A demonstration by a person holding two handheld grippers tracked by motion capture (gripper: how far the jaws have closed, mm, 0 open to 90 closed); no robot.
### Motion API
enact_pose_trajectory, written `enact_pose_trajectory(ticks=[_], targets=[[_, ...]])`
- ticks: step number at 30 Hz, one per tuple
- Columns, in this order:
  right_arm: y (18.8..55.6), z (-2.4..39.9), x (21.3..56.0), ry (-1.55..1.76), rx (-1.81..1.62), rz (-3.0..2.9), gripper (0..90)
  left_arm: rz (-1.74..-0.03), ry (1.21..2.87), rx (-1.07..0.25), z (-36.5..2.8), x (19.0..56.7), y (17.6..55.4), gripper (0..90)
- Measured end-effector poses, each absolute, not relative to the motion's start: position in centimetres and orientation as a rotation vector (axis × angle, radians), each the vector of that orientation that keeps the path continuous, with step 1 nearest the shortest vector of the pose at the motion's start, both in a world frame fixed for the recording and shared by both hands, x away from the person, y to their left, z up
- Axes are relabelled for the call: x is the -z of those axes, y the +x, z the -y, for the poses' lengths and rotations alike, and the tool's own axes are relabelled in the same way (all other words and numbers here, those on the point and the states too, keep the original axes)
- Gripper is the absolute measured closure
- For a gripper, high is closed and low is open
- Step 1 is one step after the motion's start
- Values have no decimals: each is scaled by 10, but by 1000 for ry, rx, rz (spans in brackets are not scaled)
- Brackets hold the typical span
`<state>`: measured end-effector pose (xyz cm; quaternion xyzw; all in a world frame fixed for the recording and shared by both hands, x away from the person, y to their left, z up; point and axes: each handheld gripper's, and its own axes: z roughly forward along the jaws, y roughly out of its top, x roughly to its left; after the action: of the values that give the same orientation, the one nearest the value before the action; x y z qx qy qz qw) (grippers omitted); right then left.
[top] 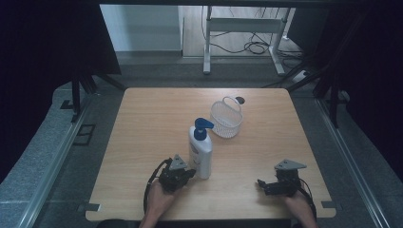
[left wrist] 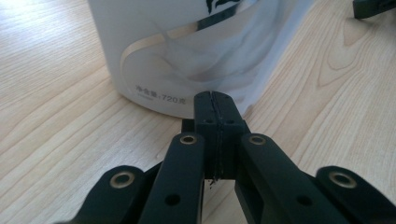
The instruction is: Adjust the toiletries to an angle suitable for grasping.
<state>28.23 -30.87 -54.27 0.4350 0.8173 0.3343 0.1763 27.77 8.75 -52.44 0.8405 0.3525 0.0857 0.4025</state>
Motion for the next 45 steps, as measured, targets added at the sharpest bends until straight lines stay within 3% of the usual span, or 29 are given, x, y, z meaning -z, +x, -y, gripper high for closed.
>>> enact_pose_trajectory(ticks=[20, 45], targets=[[282, 309, 543, 1230, -947, -2314, 0, -858, 2135, -202, -75, 525, 277, 882], [280, 309, 540, 1204, -963, -2323, 54, -897, 2143, -265, -90, 521, 265, 649]])
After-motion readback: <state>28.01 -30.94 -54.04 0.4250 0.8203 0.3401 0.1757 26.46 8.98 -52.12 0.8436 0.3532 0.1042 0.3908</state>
